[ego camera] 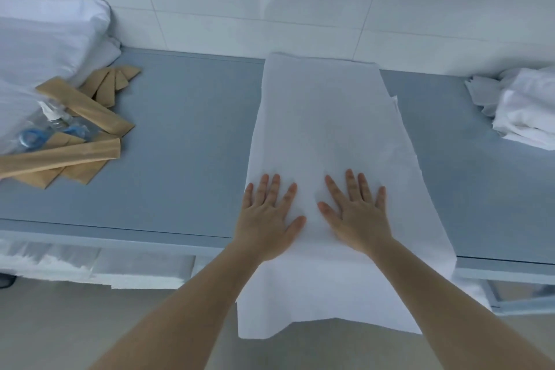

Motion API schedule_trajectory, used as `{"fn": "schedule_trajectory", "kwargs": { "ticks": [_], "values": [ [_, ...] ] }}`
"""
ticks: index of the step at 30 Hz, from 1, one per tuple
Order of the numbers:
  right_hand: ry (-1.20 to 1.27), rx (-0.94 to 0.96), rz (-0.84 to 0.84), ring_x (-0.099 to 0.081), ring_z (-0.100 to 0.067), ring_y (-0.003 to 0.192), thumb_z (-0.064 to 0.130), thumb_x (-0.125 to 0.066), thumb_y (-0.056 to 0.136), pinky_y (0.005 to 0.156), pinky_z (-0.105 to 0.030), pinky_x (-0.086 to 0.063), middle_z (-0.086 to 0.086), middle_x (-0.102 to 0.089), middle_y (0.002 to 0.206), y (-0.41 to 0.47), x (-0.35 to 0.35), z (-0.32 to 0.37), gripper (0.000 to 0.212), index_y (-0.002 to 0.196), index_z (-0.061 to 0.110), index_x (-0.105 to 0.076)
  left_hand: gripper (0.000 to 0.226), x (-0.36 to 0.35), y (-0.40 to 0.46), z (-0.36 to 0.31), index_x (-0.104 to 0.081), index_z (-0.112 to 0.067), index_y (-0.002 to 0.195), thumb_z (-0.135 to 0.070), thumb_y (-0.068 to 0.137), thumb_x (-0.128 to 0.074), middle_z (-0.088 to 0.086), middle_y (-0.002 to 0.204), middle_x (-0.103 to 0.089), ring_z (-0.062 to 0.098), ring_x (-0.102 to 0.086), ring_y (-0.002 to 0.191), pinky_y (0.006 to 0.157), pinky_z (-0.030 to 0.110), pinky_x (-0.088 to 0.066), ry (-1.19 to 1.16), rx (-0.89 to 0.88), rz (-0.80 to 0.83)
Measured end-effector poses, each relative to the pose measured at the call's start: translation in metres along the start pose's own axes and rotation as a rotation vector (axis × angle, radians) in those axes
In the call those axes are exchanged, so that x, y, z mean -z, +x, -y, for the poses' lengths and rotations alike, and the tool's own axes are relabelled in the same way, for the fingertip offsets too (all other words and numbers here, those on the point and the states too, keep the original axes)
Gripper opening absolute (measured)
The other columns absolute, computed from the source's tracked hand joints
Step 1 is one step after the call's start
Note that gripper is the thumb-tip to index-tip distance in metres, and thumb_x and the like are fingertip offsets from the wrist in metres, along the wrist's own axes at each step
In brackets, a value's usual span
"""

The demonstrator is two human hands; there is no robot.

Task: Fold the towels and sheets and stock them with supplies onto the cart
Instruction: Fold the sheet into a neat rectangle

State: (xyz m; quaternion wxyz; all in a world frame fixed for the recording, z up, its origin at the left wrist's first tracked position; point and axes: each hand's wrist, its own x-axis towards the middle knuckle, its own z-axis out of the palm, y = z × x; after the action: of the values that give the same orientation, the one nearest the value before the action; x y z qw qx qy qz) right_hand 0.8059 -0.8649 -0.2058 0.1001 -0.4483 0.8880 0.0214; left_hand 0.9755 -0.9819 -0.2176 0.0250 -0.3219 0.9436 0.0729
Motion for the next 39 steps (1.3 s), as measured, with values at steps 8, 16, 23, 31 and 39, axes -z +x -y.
{"fn": "schedule_trajectory", "kwargs": {
  "ticks": [8,16,23,31,39],
  "values": [
    [-0.014,-0.030,-0.014,0.019,-0.022,0.146,0.072,0.007,0.083,0.115,-0.054,0.015,0.002,0.019,0.160,-0.035,-0.006,0.006,0.062,0.136,0.050,0.030,0.052,0.011,-0.043,0.002,-0.035,-0.025,0.148,-0.043,0.100,-0.039,0.007,0.159,-0.023,0.023,-0.013,0.148,0.119,0.042,-0.003,-0.193,-0.054,-0.177],
    [-0.017,-0.023,0.017,0.019,-0.021,0.146,0.072,0.005,0.083,0.114,-0.054,0.015,0.002,0.019,0.160,-0.033,-0.007,0.004,0.066,0.143,0.050,0.020,0.056,-0.017,-0.134,0.009,-0.048,-0.034,0.137,-0.026,0.086,-0.069,-0.001,0.107,-0.043,0.003,-0.049,0.088,0.082,0.028,-0.046,-0.667,0.286,-0.328],
    [-0.011,-0.023,0.062,0.020,-0.020,0.146,0.074,0.003,0.082,0.114,-0.054,0.014,0.003,0.021,0.159,-0.031,-0.005,0.000,0.068,0.144,0.050,0.019,0.066,-0.013,-0.133,0.001,-0.036,-0.048,0.137,-0.015,0.087,-0.065,-0.017,0.123,-0.057,0.007,-0.057,0.102,0.087,0.015,-0.045,-1.070,0.291,-0.183],
    [0.059,0.076,0.090,0.012,-0.022,0.148,0.056,-0.014,0.099,0.112,-0.063,0.008,0.011,0.010,0.161,-0.072,0.000,0.033,0.052,0.148,0.050,0.002,0.072,0.014,-0.157,0.001,-0.036,-0.057,0.133,-0.007,0.085,-0.056,-0.002,0.127,-0.051,0.013,-0.057,0.099,0.082,0.022,-0.053,-1.119,0.308,0.104],
    [0.035,0.193,0.086,0.017,-0.013,0.146,0.048,-0.008,0.101,0.112,-0.061,0.014,0.016,0.015,0.159,-0.157,-0.015,0.068,0.052,0.149,0.042,0.010,0.053,0.061,-0.165,-0.019,-0.060,-0.031,0.122,0.002,0.083,-0.045,0.004,0.127,-0.050,0.018,-0.051,0.106,0.082,0.024,-0.045,-1.120,0.361,0.061]
  ]
}}
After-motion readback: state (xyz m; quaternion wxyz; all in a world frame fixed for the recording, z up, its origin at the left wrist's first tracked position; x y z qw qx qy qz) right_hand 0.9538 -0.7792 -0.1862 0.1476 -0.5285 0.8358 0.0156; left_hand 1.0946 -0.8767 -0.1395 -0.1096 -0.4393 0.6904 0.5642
